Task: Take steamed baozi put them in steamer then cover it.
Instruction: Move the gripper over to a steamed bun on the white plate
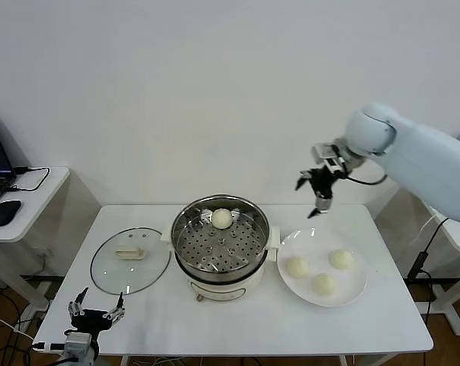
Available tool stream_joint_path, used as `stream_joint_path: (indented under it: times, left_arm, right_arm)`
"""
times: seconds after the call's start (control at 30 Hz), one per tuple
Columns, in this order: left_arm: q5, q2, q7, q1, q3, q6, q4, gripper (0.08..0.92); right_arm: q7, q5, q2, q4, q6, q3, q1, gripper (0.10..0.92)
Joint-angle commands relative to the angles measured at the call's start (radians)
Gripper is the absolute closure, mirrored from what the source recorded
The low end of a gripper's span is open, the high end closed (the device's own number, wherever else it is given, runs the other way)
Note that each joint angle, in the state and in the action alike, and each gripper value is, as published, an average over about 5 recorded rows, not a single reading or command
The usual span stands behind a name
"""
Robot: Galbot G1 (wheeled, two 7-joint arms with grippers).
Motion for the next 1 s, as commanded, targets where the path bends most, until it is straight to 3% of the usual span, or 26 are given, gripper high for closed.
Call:
stream_joint_path:
  times: [0.03,0.4,1.0]
  left_arm:
    - [-0.011,-0.001,0.001,0.005,-0.001,0.005,-0.021,0.177]
    - [-0.008,-0.006,0.000,0.039,-0.012,0.007,-0.046,0.177]
    - [-0.006,-0.011,-0.003,0.045,-0.016,0.006,-0.040,0.177]
  right_arm:
    - [-0.002,-0.031,-0.116,0.088,-0.176,0.086,-0.145,0.203]
    - [0.060,-0.147,0.005,-0.003,-0.125,0.214,-0.423,0.203]
    - [0.122,-0.217,0.115,-0.095,-0.087,0.234,-0.493,0.203]
